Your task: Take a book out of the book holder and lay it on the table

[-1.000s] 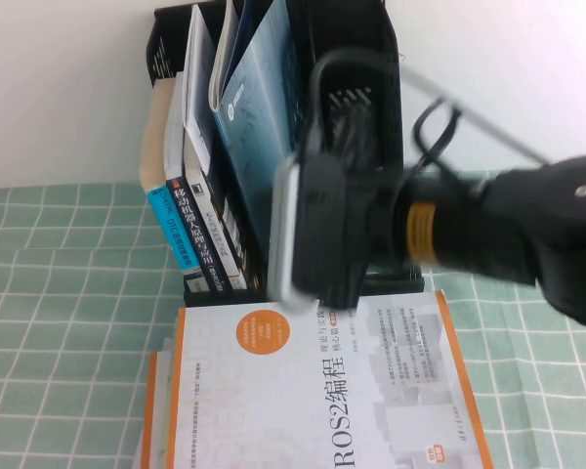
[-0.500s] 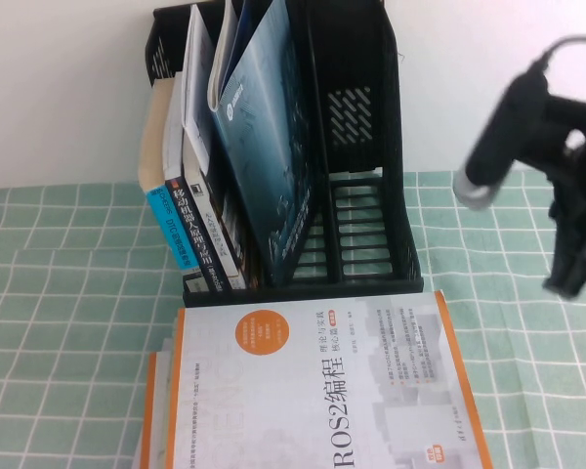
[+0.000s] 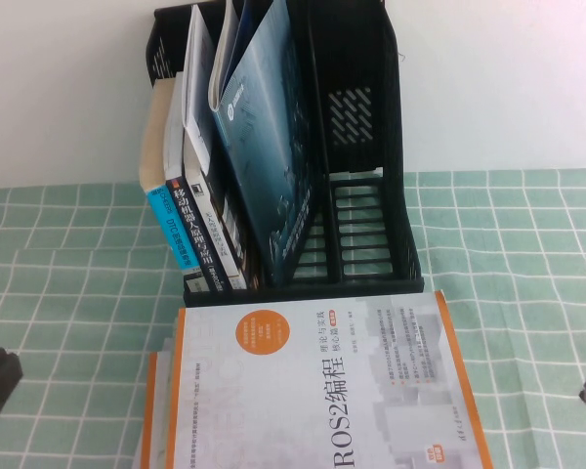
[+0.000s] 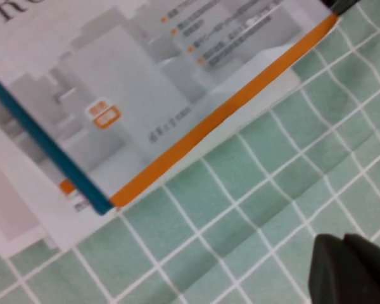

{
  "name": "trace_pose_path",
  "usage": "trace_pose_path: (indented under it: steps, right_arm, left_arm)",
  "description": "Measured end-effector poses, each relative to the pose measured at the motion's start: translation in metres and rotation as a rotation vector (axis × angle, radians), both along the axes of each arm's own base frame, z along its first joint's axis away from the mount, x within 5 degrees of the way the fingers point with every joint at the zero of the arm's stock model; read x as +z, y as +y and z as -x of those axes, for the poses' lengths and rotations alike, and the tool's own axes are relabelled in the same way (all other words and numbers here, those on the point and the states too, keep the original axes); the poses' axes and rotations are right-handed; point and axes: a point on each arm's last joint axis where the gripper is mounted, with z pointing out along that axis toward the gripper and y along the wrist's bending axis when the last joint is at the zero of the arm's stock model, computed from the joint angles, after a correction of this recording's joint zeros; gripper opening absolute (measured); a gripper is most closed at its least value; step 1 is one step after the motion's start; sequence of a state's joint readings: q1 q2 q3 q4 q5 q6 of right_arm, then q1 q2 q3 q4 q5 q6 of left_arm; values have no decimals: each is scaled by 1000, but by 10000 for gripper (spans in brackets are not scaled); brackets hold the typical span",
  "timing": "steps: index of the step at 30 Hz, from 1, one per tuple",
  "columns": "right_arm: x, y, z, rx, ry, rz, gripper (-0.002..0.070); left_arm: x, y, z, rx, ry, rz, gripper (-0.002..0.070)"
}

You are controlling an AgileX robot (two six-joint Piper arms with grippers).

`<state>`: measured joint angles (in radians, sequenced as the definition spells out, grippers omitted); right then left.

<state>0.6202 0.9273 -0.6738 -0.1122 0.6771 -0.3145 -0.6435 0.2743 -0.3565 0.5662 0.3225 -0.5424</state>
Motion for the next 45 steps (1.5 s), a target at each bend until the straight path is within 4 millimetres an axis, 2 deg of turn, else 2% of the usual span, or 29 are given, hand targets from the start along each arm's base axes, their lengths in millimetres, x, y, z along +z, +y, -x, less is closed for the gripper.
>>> trace_pose_path:
  steps: [5, 10, 13, 18, 24, 35, 41, 45]
  right_arm:
    - [-25, -17, 34, -11, -66, -167, -1]
    - [-27, -35, 62, -12, -253, -366, -1]
    - [-28, -44, 75, 3, -333, -412, -1]
    - [-34, -53, 89, 15, -376, -437, -1]
    - [-39, -55, 92, 13, -365, -437, -1]
    - [-40, -55, 92, 13, -357, -435, -1]
    - [-46, -52, 95, 0, -286, -493, -1]
    - [-48, -53, 93, 6, -324, -469, -1]
  left_arm:
    - [-15, -8, -1, -65, -36, 9, -3]
    - [-29, -11, -1, -93, -30, -2, -3]
    - [-39, -11, -2, -91, -8, -17, -3]
    - [-54, -5, -6, 8, 26, -23, -3]
    - [-69, 12, -8, 218, 55, -9, -3]
    - [-91, 36, 11, 535, -75, 45, -3]
    - [-95, 39, 11, 586, -67, 43, -3]
    - [-96, 40, 11, 594, -54, 40, -3]
